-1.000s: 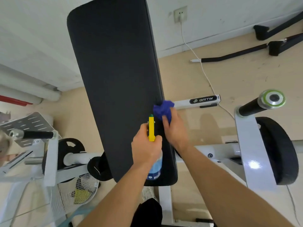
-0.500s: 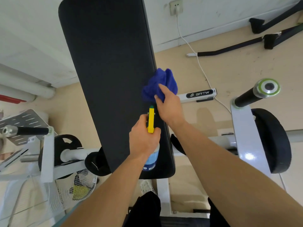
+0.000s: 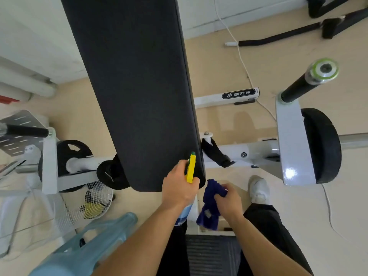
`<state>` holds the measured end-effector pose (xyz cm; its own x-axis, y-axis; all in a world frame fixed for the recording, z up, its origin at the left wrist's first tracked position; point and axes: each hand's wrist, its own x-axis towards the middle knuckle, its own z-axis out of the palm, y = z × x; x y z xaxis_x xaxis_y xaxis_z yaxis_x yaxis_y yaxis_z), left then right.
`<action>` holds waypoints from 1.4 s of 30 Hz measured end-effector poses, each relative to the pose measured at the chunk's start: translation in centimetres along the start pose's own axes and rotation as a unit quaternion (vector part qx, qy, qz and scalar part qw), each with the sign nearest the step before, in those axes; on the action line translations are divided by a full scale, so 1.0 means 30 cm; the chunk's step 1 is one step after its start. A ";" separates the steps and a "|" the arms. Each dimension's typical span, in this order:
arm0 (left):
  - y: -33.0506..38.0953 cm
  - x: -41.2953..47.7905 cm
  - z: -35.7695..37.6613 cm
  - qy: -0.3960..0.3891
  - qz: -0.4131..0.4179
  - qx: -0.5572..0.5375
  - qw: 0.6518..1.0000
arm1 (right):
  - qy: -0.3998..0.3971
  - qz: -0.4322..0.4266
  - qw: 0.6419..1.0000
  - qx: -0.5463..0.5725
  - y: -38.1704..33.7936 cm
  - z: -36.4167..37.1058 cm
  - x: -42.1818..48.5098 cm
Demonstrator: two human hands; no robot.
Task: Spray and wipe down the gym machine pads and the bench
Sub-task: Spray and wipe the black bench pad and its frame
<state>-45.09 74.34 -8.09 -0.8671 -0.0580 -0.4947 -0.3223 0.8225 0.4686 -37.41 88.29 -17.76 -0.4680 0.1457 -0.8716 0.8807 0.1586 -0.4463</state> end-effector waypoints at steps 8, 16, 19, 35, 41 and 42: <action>-0.027 -0.118 0.123 -0.038 -0.053 -0.013 0.998 | 0.084 -0.049 0.968 0.230 -0.214 -0.116 -0.010; -0.033 -0.153 0.174 -0.049 -0.099 0.009 0.994 | 0.058 -0.185 0.958 0.212 -0.413 -0.111 0.041; -0.043 -0.150 0.162 -0.035 -0.097 0.009 0.995 | 0.025 -0.231 0.970 0.068 -0.392 -0.019 0.046; -0.083 0.032 0.035 -0.011 0.046 0.010 0.999 | -0.005 0.016 0.999 0.046 -0.337 0.030 0.074; -0.089 0.034 0.020 -0.009 0.052 0.004 0.999 | 0.050 -0.074 0.994 0.065 -0.270 0.085 -0.030; -0.090 0.027 0.003 -0.006 0.050 0.002 0.999 | 0.044 -0.064 0.996 0.031 -0.261 0.104 -0.045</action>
<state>-44.89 72.13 -9.84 -0.8900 0.0315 -0.4548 -0.2332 0.8257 0.5136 -43.45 83.80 -13.70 -0.5797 0.2139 -0.7863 0.8144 0.1207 -0.5676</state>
